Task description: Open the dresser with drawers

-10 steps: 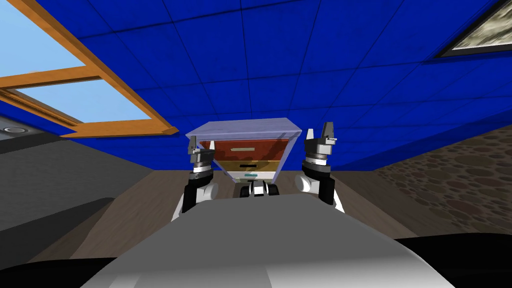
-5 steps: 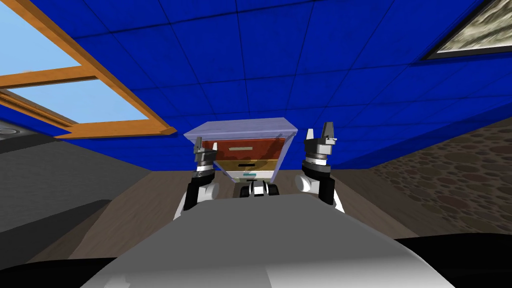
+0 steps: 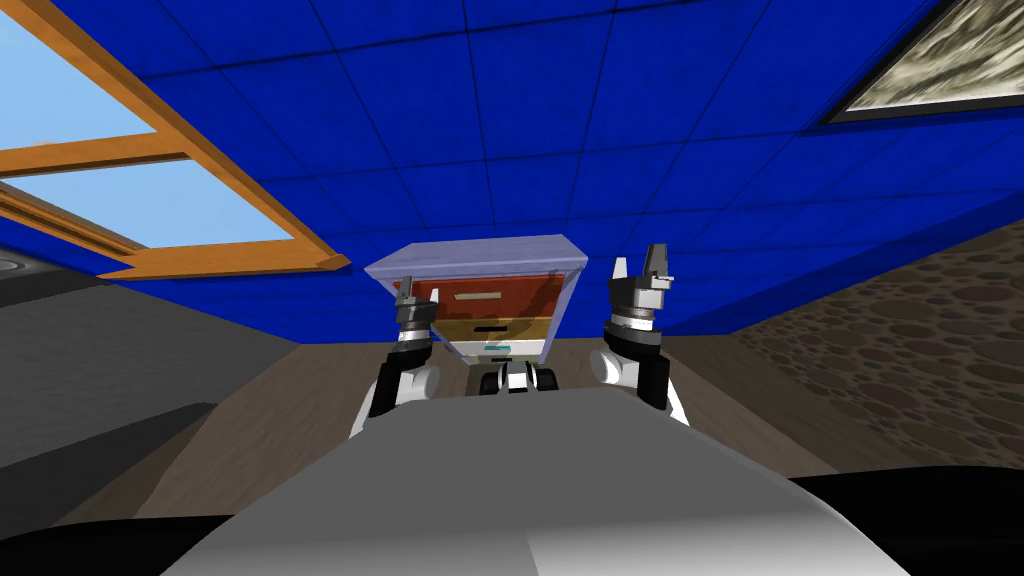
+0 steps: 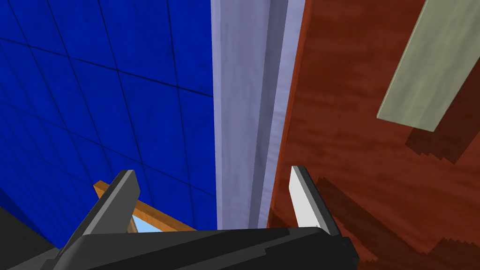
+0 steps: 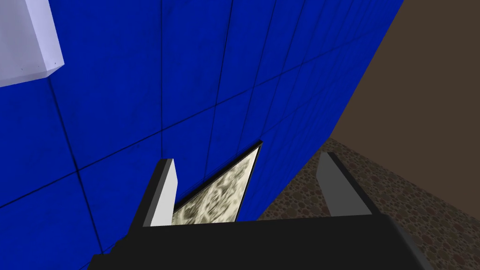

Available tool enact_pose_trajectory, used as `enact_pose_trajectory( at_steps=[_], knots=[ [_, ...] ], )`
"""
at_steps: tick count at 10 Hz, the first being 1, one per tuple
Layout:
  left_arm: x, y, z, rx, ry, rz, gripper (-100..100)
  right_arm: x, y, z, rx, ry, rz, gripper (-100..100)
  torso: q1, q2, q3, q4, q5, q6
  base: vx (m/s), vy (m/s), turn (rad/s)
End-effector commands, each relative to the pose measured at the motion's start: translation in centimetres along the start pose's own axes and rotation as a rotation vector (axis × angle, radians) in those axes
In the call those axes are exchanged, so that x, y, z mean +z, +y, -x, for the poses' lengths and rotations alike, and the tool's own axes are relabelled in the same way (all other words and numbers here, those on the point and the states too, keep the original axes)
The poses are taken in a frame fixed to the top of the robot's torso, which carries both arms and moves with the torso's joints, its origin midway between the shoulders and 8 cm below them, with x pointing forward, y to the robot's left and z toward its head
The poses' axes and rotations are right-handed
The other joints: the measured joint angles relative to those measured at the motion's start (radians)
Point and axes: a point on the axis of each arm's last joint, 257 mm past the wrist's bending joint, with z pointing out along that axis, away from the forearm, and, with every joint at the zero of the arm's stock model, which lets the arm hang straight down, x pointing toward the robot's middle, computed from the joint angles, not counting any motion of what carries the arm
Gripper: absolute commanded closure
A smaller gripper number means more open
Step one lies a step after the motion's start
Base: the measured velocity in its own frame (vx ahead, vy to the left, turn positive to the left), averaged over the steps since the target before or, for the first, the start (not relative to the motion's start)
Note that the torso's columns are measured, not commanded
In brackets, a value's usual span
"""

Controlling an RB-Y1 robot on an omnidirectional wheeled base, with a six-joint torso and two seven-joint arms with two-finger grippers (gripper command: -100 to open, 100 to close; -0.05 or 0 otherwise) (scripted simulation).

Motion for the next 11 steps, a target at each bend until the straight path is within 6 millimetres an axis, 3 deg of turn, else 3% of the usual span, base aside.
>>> enact_pose_trajectory(
  at_steps=[1,11],
  knots=[
    [-0.1,1.7,0.0,0.005,0.003,0.065,-100,0.0,0.0,0.0,0.000,0.000,0.000,0,0.000,0.000,0.000,0.000,0.000,0.000,-0.029,-0.026,-0.047],
    [-1.2,7.5,0.3,0.039,0.017,0.286,-100,0.0,0.0,0.0,0.000,0.000,0.000,0,0.000,0.000,0.000,0.000,0.000,0.000,-0.025,-0.027,-0.030]
  ],
)
